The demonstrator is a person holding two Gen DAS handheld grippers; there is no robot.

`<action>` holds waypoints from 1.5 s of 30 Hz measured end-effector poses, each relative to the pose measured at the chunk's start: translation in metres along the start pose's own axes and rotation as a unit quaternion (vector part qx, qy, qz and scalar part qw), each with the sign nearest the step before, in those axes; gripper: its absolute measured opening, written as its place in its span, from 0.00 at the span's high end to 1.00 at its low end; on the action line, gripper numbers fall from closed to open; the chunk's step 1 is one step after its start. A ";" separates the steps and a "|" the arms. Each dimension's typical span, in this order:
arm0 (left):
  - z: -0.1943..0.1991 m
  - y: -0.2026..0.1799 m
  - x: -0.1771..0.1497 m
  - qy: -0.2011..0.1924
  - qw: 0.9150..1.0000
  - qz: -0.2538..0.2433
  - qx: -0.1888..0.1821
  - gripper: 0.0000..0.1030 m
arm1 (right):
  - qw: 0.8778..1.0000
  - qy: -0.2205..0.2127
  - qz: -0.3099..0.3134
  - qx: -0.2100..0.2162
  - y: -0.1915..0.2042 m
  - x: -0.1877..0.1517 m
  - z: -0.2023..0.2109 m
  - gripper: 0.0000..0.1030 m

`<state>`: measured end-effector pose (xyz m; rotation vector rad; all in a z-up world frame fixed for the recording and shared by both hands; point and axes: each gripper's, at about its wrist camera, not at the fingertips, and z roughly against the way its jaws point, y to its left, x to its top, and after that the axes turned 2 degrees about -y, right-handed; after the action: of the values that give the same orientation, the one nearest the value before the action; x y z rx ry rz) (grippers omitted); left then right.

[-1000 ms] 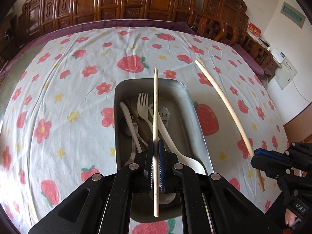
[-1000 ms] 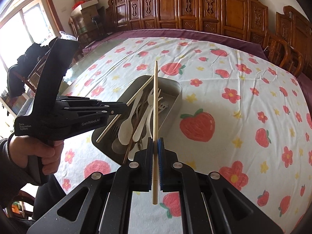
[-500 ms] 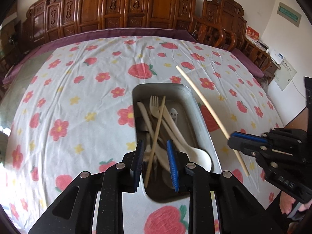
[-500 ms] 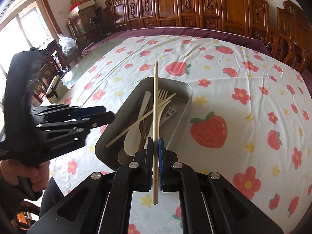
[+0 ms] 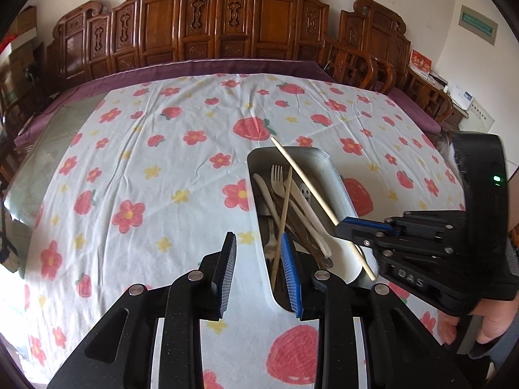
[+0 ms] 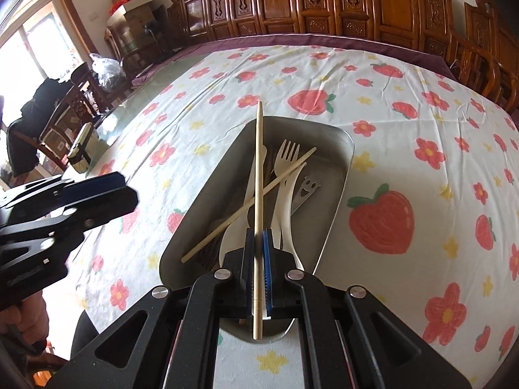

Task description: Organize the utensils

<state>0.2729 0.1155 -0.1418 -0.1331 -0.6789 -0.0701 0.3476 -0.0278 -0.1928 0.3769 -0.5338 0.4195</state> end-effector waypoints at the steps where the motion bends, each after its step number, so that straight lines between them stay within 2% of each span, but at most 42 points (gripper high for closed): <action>1: 0.001 0.000 -0.001 0.000 1.000 0.000 0.000 0.74 | 1.000 -0.001 -0.004 -0.001 -0.001 0.001 -0.002 0.94; 8: 0.004 0.001 -0.001 -0.002 1.000 -0.001 0.000 0.74 | 1.000 -0.001 -0.009 -0.005 -0.005 0.003 -0.008 0.93; 14: 0.009 -0.007 -0.002 -0.003 1.000 -0.007 0.001 0.74 | 1.000 -0.015 -0.012 0.004 -0.012 0.000 0.007 0.93; 22: 0.032 -0.033 -0.006 -0.018 1.000 -0.019 0.002 0.70 | 0.998 -0.055 -0.004 -0.006 -0.020 -0.018 0.058 0.93; 27: 0.045 -0.051 -0.018 -0.023 0.999 -0.021 0.003 0.69 | 0.997 -0.077 -0.009 -0.015 -0.030 -0.045 0.097 0.93; 29: 0.052 -0.061 -0.022 -0.029 0.999 -0.027 0.006 0.63 | 0.996 -0.085 -0.007 -0.017 -0.033 -0.054 0.110 0.93; 31: 0.057 -0.067 -0.026 -0.033 0.999 -0.028 0.008 0.62 | 0.995 -0.094 -0.005 -0.022 -0.035 -0.065 0.125 0.84; 32: 0.061 -0.072 -0.028 -0.037 0.999 -0.028 0.007 0.58 | 0.995 -0.098 -0.006 -0.023 -0.036 -0.069 0.131 0.81; 33: 0.064 -0.075 -0.030 -0.041 0.999 -0.028 0.008 0.49 | 0.994 -0.105 -0.009 -0.024 -0.037 -0.075 0.141 0.76; 35: 0.072 -0.084 -0.035 -0.052 0.998 -0.030 0.008 0.42 | 0.993 -0.113 -0.010 -0.028 -0.038 -0.081 0.151 0.70; 36: 0.074 -0.088 -0.037 -0.056 0.998 -0.029 0.011 0.33 | 0.993 -0.117 -0.010 -0.031 -0.038 -0.086 0.158 0.63; 38: 0.079 -0.094 -0.040 -0.063 0.997 -0.028 0.019 0.22 | 0.991 -0.128 -0.011 -0.037 -0.039 -0.094 0.171 0.48; 40: 0.086 -0.102 -0.045 -0.072 0.997 -0.027 0.017 0.16 | 0.989 -0.140 -0.014 -0.045 -0.040 -0.102 0.183 0.25; 42: 0.091 -0.109 -0.049 -0.076 0.996 -0.026 0.024 0.08 | 0.986 -0.153 -0.017 -0.063 -0.041 -0.110 0.195 0.11; 43: 0.095 -0.112 -0.052 -0.079 0.996 -0.027 0.026 0.08 | 0.984 -0.159 -0.019 -0.072 -0.042 -0.114 0.201 0.06; 45: 0.099 -0.117 -0.055 -0.078 0.996 -0.028 0.034 0.08 | 0.982 -0.168 -0.024 -0.083 -0.043 -0.121 0.212 0.03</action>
<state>0.1557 0.0151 -0.0886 -0.0548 -0.8407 -0.0918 0.1868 -0.1933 -0.1012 0.2999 -0.8805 0.2625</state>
